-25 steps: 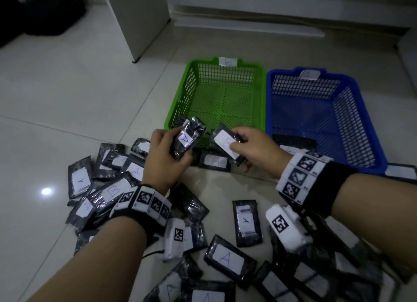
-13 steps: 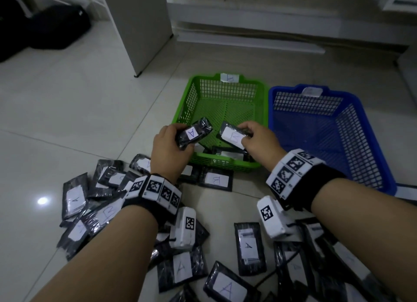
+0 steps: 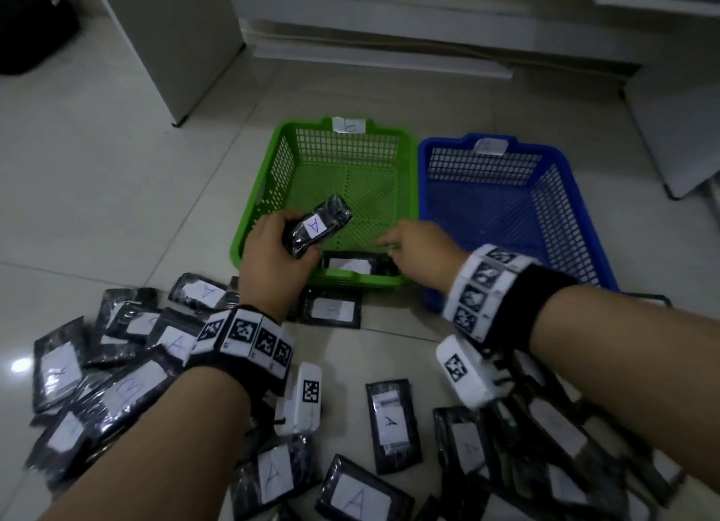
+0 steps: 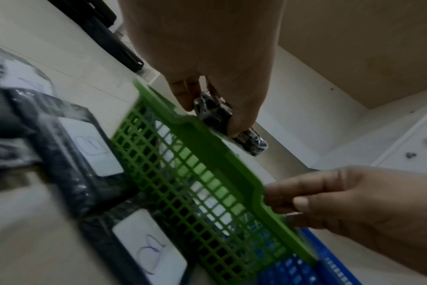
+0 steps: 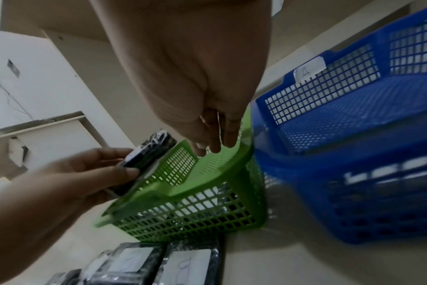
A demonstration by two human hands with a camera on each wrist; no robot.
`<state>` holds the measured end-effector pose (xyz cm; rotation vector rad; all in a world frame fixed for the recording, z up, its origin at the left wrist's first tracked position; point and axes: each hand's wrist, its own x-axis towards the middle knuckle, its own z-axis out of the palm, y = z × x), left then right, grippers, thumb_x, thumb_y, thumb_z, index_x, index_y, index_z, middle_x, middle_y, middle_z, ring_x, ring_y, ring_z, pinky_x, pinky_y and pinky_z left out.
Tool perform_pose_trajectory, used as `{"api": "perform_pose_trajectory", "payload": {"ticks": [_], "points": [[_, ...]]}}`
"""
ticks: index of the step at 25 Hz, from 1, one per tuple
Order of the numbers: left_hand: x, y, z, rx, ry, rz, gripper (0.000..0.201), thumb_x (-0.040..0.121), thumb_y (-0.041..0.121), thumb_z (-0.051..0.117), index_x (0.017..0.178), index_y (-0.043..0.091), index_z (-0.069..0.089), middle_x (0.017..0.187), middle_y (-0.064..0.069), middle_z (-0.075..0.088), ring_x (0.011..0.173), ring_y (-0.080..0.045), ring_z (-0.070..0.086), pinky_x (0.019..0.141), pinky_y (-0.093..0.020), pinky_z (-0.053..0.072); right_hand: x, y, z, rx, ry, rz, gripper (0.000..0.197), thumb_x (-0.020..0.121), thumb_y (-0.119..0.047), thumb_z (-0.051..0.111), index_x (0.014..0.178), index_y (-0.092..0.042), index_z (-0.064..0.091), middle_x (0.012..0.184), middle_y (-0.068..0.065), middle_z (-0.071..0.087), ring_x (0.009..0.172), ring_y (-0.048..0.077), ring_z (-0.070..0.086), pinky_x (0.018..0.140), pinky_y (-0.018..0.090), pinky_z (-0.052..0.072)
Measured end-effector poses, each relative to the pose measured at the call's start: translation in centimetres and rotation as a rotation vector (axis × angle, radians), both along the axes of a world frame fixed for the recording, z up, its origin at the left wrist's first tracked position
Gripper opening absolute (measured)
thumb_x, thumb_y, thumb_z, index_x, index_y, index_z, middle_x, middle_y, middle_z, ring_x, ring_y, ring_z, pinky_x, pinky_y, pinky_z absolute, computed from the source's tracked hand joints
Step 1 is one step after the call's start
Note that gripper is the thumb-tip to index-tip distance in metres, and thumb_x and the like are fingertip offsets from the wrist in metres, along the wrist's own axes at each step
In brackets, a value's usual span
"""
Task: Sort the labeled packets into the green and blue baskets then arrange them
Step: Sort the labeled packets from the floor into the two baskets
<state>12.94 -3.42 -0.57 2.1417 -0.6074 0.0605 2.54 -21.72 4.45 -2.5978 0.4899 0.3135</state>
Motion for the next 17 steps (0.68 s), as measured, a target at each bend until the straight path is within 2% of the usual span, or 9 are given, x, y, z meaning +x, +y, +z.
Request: {"api": "perform_pose_trajectory", "payload": {"ticks": [3,6,8,10,13,14,16,17], "points": [[-2.0,-4.3,0.9,-0.005,-0.016,-0.113,0.044,0.072,0.028,0.069,0.114,0.022,0.057,0.106,-0.002,0.061,0.099,-0.022,0.060,0.085,-0.042,0.052,-6.3,-4.0,2.5,0.010,0.001,-0.043,0.026,0.092,-0.016,0.055,0.112,-0.023,0.069,0.124,0.000,0.061,0.117,0.019,0.055,0.095,0.024,0.039],[-5.2,-9.6,1.4,0.103,-0.021,-0.292,0.046,0.067,0.035,0.068,0.112,0.029,0.058,0.103,0.001,0.068,0.097,-0.025,0.062,0.083,-0.043,0.052,-13.5,-7.6,1.4,-0.054,0.032,-0.160,0.029,0.090,-0.023,0.060,0.118,-0.024,0.065,0.116,0.004,0.062,0.111,0.022,0.056,0.088,0.023,0.039],[-7.7,-12.4,1.0,0.223,-0.023,-0.388,0.046,0.069,0.035,0.070,0.113,0.031,0.058,0.107,0.003,0.068,0.101,-0.027,0.060,0.086,-0.041,0.051,-17.5,-8.7,-0.6,-0.062,0.012,-0.234,0.039,0.089,-0.024,0.060,0.128,-0.024,0.057,0.119,0.007,0.058,0.115,0.026,0.051,0.093,0.027,0.037],[-9.9,-14.5,0.5,0.353,-0.061,-0.452,0.046,0.072,0.032,0.072,0.115,0.030,0.057,0.112,0.002,0.066,0.107,-0.028,0.056,0.088,-0.040,0.047,-20.4,-9.0,-2.8,-0.066,-0.090,-0.251,0.052,0.087,-0.021,0.062,0.137,-0.024,0.048,0.126,0.008,0.056,0.118,0.028,0.047,0.102,0.032,0.034],[-11.4,-16.7,-0.1,0.583,-0.137,-0.465,0.044,0.074,0.039,0.071,0.116,0.035,0.056,0.116,0.004,0.065,0.112,-0.027,0.054,0.091,-0.041,0.039,-22.7,-9.1,-5.1,-0.102,-0.146,-0.135,0.073,0.081,-0.023,0.055,0.148,-0.024,0.027,0.137,0.007,0.046,0.125,0.027,0.040,0.112,0.047,0.028],[-11.4,-17.1,-0.2,0.650,-0.162,-0.456,0.045,0.075,0.041,0.071,0.116,0.035,0.056,0.116,0.004,0.065,0.113,-0.027,0.053,0.092,-0.041,0.037,-22.7,-9.2,-5.3,-0.101,-0.145,-0.108,0.076,0.082,-0.020,0.055,0.150,-0.024,0.021,0.141,0.006,0.042,0.130,0.028,0.035,0.115,0.048,0.023],[-11.7,-18.0,-0.1,0.754,-0.166,-0.458,0.044,0.076,0.043,0.070,0.116,0.035,0.056,0.115,0.003,0.065,0.113,-0.027,0.054,0.094,-0.042,0.033,-23.1,-9.7,-5.3,-0.048,-0.172,-0.133,0.074,0.085,-0.011,0.057,0.150,-0.023,0.022,0.149,0.004,0.034,0.140,0.025,0.025,0.120,0.040,0.012],[-11.7,-18.1,0.0,0.792,-0.151,-0.466,0.042,0.077,0.043,0.069,0.116,0.034,0.056,0.115,0.002,0.065,0.112,-0.027,0.054,0.096,-0.043,0.032,-23.3,-9.8,-5.3,-0.036,-0.249,-0.170,0.069,0.085,-0.008,0.057,0.147,-0.020,0.030,0.149,0.005,0.035,0.140,0.024,0.025,0.118,0.033,0.013]]}}
